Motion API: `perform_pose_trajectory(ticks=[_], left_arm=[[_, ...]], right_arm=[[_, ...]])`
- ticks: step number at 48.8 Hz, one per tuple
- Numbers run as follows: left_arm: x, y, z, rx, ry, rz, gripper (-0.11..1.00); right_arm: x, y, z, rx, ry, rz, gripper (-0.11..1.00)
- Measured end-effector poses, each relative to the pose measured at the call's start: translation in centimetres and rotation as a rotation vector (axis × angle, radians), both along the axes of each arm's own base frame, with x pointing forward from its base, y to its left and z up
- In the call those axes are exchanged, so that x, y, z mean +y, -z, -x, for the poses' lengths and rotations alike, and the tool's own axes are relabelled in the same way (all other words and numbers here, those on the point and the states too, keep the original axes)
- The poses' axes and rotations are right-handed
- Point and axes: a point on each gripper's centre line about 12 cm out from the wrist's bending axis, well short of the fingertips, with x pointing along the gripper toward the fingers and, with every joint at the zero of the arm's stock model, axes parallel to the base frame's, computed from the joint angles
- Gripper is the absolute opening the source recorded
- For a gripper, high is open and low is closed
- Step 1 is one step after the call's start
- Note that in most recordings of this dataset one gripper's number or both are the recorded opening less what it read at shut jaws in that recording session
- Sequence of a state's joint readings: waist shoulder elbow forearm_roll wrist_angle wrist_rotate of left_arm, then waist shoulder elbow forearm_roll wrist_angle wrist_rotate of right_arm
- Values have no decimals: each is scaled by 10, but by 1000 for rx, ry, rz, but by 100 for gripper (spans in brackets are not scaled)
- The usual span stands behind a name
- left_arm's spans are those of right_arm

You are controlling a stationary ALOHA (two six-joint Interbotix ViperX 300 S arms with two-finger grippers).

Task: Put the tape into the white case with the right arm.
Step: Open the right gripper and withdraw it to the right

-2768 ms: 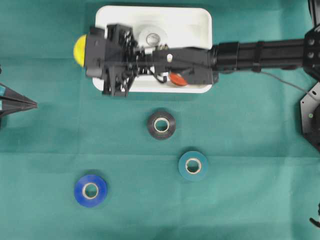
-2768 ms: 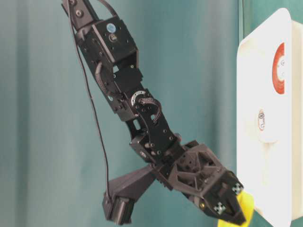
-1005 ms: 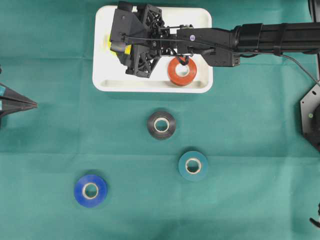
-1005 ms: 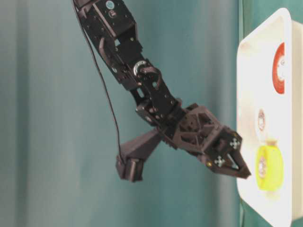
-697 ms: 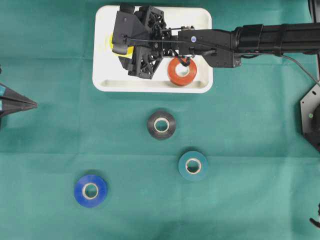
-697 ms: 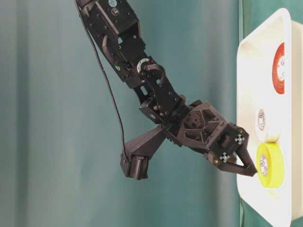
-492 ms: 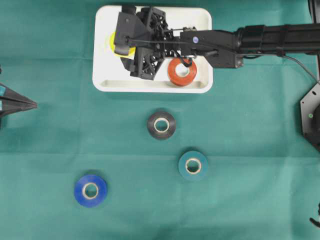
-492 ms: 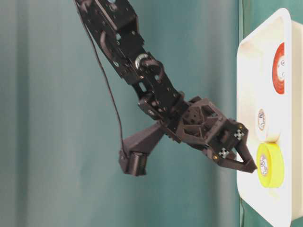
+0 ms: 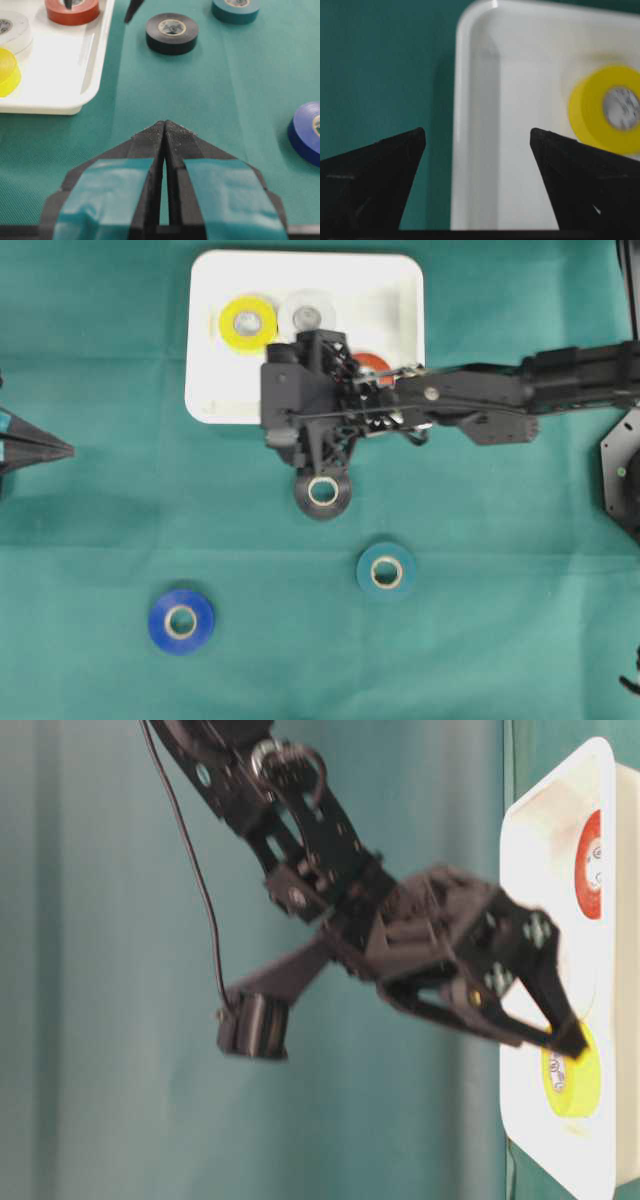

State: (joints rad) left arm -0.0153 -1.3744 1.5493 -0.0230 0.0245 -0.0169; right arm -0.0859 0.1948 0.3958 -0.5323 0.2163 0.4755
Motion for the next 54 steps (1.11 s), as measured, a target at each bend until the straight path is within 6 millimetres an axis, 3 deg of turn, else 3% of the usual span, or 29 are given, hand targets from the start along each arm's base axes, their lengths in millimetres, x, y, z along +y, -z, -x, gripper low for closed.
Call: perform_pose_trajectory(ticks=[27,54], left_arm=[[0,0,0,2,1,1,0],[0,0,0,2,-1,3,0]], right_arm=[[7,-7,99,44,3,-4,71],[19,-4,216,-15,83,-88,72]])
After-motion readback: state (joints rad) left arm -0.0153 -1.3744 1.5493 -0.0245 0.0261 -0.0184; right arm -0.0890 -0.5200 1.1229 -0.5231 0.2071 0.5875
